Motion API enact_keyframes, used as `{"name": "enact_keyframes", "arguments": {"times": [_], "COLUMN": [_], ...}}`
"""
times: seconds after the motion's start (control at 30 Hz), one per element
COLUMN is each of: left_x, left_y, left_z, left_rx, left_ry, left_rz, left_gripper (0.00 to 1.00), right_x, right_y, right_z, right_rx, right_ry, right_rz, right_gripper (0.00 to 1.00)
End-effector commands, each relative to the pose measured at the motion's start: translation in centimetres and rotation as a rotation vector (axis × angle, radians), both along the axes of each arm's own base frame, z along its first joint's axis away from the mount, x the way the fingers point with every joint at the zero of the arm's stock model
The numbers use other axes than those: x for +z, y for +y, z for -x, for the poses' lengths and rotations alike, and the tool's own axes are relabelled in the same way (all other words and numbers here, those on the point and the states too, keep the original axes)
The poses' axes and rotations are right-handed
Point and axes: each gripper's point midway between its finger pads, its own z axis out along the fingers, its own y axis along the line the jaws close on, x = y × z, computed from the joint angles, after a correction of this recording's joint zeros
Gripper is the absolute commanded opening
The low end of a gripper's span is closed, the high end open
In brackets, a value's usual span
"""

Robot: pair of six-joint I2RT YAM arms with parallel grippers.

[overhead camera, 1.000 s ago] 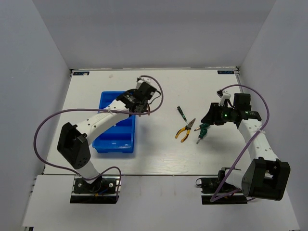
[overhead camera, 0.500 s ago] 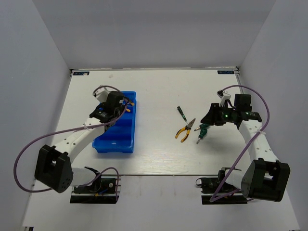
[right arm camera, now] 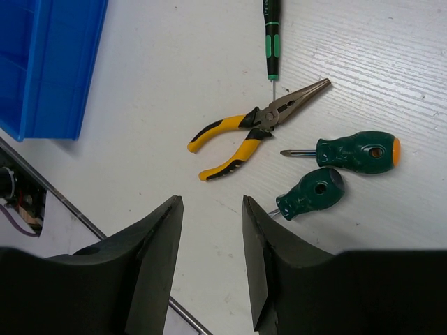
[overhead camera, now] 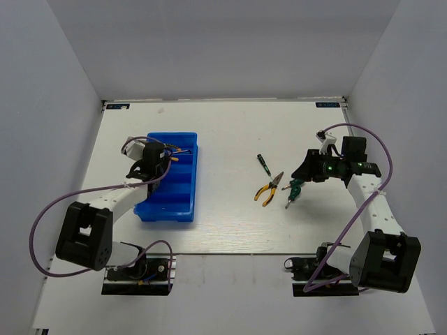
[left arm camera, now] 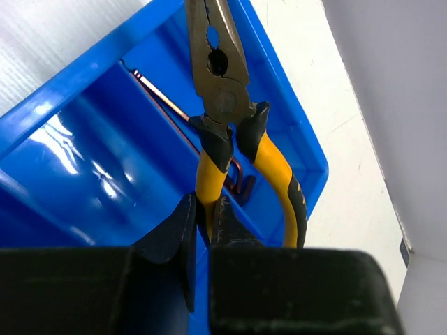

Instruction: Sort the tools into containers

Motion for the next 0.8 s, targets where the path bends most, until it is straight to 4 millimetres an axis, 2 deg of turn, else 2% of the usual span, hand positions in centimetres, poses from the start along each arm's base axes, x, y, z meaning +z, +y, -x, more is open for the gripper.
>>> {"name": "enact_keyframes", "arguments": {"times": [0.0,0.13,0.33,0.4,0.53,0.57,0.67,0.77], "left_x": [1.9,0.5,0.0,-0.4,-1.0,-1.3,-1.9,-2.3], "left_y": [-0.5,-0.5,-0.2,-0.2,-0.4,-0.4,-0.3,-0.3], "left_z": [-2.1,-2.4,-2.4,-2.4,-2.8,-2.6,-2.4,-2.2], "left_rx": [-0.008,-0.015,-0.001,-0.001,-0.008,-0.008,-0.007,-0.007], "left_ry": [-0.093,-0.05,-0.043,-0.034,-0.011,0.003,0.022,0.031], "left_rz": [0.061,0.06,0.066,0.063,0.062,0.059,0.054,0.051], "left_gripper": [0.0,0.0,0.0,0.03,0.18,0.27,0.29,0.38], "right_x": [0.6,0.6,0.5,0.5,0.5,0.5,0.7,0.7], "right_y": [0.1,0.1,0.1,0.1,0.1,0.0,0.1,0.1], "right_z": [0.1,0.1,0.0,0.1,0.1,0.1,0.1,0.1], "right_rx": [0.01,0.011,0.012,0.014,0.015,0.011,0.013,0.015], "right_ry": [-0.025,-0.021,-0.009,-0.006,-0.005,-0.004,-0.009,-0.007], "right_rz": [-0.023,-0.031,-0.044,-0.047,-0.052,-0.053,-0.057,-0.063], "right_gripper": [0.46,0.46,0.46,0.46,0.46,0.46,0.46,0.46]}}
